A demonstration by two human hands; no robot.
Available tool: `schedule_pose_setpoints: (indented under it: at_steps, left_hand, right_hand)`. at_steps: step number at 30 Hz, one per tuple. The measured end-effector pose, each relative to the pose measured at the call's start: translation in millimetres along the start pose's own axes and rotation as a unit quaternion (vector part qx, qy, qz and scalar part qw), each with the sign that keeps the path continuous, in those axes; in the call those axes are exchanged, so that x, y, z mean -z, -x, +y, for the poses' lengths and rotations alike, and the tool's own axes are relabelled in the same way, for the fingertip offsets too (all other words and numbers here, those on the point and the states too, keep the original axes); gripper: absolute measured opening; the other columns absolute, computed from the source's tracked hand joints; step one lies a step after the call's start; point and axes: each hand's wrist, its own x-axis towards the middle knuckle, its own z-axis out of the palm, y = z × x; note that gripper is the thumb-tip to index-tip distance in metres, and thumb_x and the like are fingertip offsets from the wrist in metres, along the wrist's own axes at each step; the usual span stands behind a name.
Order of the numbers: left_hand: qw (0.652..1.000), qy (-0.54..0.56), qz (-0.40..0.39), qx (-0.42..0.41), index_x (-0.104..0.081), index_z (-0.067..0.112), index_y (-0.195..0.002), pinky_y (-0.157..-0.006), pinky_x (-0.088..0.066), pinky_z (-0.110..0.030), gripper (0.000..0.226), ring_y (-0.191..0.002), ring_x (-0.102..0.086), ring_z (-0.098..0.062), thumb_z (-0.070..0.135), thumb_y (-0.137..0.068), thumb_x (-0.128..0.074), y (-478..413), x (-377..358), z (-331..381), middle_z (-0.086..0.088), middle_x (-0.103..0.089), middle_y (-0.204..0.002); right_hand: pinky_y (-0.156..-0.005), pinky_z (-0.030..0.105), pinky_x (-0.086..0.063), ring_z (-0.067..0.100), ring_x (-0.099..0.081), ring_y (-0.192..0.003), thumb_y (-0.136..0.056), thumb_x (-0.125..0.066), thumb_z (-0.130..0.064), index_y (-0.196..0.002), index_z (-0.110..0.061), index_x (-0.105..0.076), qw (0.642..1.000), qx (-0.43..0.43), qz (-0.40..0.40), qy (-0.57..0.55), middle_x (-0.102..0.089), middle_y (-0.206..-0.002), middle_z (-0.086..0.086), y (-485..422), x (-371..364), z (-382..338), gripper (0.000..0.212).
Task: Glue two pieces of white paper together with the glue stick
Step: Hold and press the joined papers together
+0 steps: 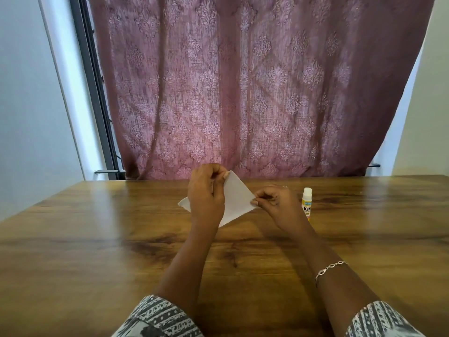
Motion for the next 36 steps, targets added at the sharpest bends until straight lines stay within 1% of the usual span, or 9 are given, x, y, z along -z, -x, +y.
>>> schedule_pose_setpoints:
  at_steps: [5, 11, 15, 19, 23, 26, 29, 32, 36]
  left_hand:
    - [0.994, 0.062, 0.02, 0.084, -0.058, 0.012, -0.083, -0.066, -0.04, -0.018, 0.006, -0.071, -0.051, -0.005, 0.01, -0.088, -0.056, -4.3, 3.3, -6.8, 0.013, -0.055, -0.074]
    - [0.98, 0.115, 0.033, 0.16, -0.056, 0.01, -0.083, -0.054, -0.039, -0.011, 0.008, -0.062, -0.047, -0.007, 0.013, -0.09, -0.053, -4.1, 2.5, -11.1, 0.006, -0.055, -0.07]
    - [0.956, 0.171, 0.06, 0.229, -0.051, 0.018, -0.071, -0.06, -0.041, -0.023, 0.021, -0.063, -0.044, -0.01, 0.013, -0.092, -0.05, -2.6, 2.2, -13.1, 0.001, -0.052, -0.07]
    - [0.942, 0.167, 0.067, 0.284, -0.049, 0.019, -0.069, -0.06, -0.039, -0.027, 0.024, -0.064, -0.042, -0.013, 0.013, -0.092, -0.05, -1.1, 0.0, -18.4, -0.001, -0.049, -0.069]
    - [0.917, 0.138, -0.029, 0.372, -0.056, 0.006, -0.094, -0.065, -0.048, -0.033, 0.007, -0.078, -0.056, -0.022, 0.007, -0.088, -0.057, 1.8, -0.7, -24.7, -0.009, -0.06, -0.087]
    - [0.921, 0.047, -0.1, 0.373, -0.044, 0.005, -0.115, -0.065, -0.05, -0.034, 0.041, -0.083, -0.057, -0.023, -0.002, -0.08, -0.064, 4.3, 1.3, -27.5, -0.008, -0.055, -0.097]
    - [0.926, -0.036, -0.14, 0.349, -0.048, 0.005, -0.111, -0.056, -0.041, -0.021, 0.038, -0.078, -0.053, -0.017, -0.003, -0.079, -0.065, 10.0, -0.5, -30.9, -0.011, -0.056, -0.098]
    - [0.911, -0.1, -0.206, 0.342, -0.061, 0.005, -0.099, -0.049, -0.034, -0.013, 0.021, -0.064, -0.047, -0.007, -0.001, -0.079, -0.066, 17.8, -4.2, -38.1, -0.013, -0.063, -0.105]
    - [0.883, -0.155, -0.296, 0.331, -0.06, 0.009, -0.104, -0.07, -0.045, -0.024, 0.032, -0.088, -0.055, -0.018, 0.006, -0.074, -0.072, 21.8, -7.8, -46.6, -0.01, -0.062, -0.109]
  right_hand:
    - [-0.072, 0.021, -0.047, 0.002, -0.058, -0.069, -0.078, -0.066, -0.005, -0.077, -0.01, -0.066, 0.994, -0.067, 0.018, -0.085, -0.063, -0.075, -0.003, -1.1, 1.6, 2.4, 0.005]
    - [-0.07, 0.027, -0.048, 0.013, -0.059, -0.072, -0.082, -0.063, -0.01, -0.071, -0.023, -0.058, 0.974, -0.103, 0.085, -0.183, -0.063, -0.072, -0.003, -1.0, 2.0, -0.5, 0.018]
    - [-0.065, 0.026, -0.046, 0.013, -0.057, -0.066, -0.083, -0.062, -0.013, -0.07, -0.013, -0.062, 0.972, -0.121, 0.018, -0.199, -0.064, -0.068, 0.001, 2.9, -2.7, -5.9, 0.012]
    - [-0.044, 0.012, -0.039, 0.0, -0.051, -0.041, -0.085, -0.059, -0.012, -0.068, -0.008, -0.061, 0.976, -0.137, -0.015, -0.166, -0.058, -0.045, -0.01, 4.4, -7.7, -6.9, 0.018]
    - [-0.042, 0.016, -0.038, 0.005, -0.048, -0.038, -0.087, -0.057, -0.013, -0.066, -0.008, -0.057, 0.979, -0.168, 0.038, -0.113, -0.053, -0.052, -0.001, 3.2, -8.6, -0.6, 0.021]
    - [-0.057, 0.027, -0.041, 0.02, -0.051, -0.054, -0.086, -0.058, -0.014, -0.065, -0.012, -0.057, 0.98, -0.186, 0.044, -0.047, -0.055, -0.057, 0.004, 2.0, -10.4, 7.9, 0.021]
    - [-0.067, 0.028, -0.042, 0.023, -0.056, -0.073, -0.085, -0.059, -0.012, -0.089, -0.003, -0.064, 0.979, -0.202, 0.015, 0.006, -0.062, -0.076, 0.009, 1.3, -16.8, 12.2, 0.011]
    - [-0.067, 0.026, -0.039, 0.016, -0.052, -0.079, -0.083, -0.06, -0.009, -0.108, -0.007, -0.059, 0.977, -0.207, -0.017, 0.044, -0.056, -0.078, 0.0, 0.6, -21.5, 14.4, 0.025]
    - [-0.06, 0.025, -0.036, 0.017, -0.051, -0.075, -0.078, -0.064, -0.004, -0.104, -0.01, -0.058, 0.974, -0.204, -0.062, 0.083, -0.052, -0.071, -0.001, 2.0, -27.1, 22.2, 0.027]
